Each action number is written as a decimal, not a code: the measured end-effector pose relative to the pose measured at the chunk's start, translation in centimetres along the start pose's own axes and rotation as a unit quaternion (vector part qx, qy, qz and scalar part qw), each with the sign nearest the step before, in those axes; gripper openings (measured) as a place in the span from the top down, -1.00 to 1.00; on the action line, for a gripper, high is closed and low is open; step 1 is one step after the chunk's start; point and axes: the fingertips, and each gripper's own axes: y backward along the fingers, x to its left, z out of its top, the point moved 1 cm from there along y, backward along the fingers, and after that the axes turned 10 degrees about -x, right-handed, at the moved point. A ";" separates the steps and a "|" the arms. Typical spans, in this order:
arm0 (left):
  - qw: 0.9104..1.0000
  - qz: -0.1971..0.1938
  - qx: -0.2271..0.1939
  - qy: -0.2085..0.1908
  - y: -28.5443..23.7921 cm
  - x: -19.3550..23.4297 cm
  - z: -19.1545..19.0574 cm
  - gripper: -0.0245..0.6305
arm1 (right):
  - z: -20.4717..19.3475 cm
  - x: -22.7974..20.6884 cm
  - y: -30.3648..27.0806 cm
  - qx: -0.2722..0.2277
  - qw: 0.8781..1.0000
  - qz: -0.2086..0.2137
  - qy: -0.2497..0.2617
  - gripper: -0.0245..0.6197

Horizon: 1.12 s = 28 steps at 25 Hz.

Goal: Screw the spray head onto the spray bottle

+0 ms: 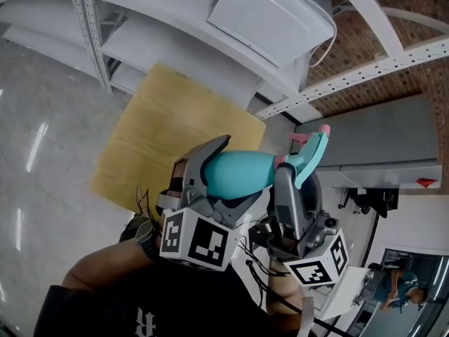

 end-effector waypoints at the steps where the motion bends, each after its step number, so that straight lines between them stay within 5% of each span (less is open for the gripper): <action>1: 1.000 0.003 0.002 0.000 -0.3 0.3 -0.2 -0.44 | -0.1 -0.4 -0.2 -0.009 1.000 -0.019 0.002 0.57; 6: 1.000 -0.026 -0.003 0.014 -1.3 0.5 -0.8 -0.45 | -0.5 -0.9 -0.6 -0.018 0.999 -0.043 0.021 0.57; 12: 0.996 -0.062 -0.027 0.055 -1.5 0.8 -0.1 -0.45 | -0.2 0.3 -0.6 -0.005 0.999 0.001 0.042 0.44; 18: 0.988 -0.115 -0.060 0.082 -1.1 1.3 1.4 -0.45 | 1.6 1.1 1.4 -0.012 0.999 0.052 0.005 0.44; 22: 0.958 -0.234 -0.107 0.127 0.6 0.1 4.2 -0.45 | 6.2 -3.3 4.1 -0.063 0.989 0.103 -0.086 0.44; 25: 0.926 -0.327 -0.100 0.160 2.0 -1.7 5.1 -0.45 | 5.8 -2.8 2.2 -0.010 0.956 0.241 -0.169 0.24; 28: 0.909 -0.379 -0.083 0.152 2.6 -3.3 5.5 -0.45 | 4.7 1.3 0.6 0.053 0.924 0.348 -0.152 0.14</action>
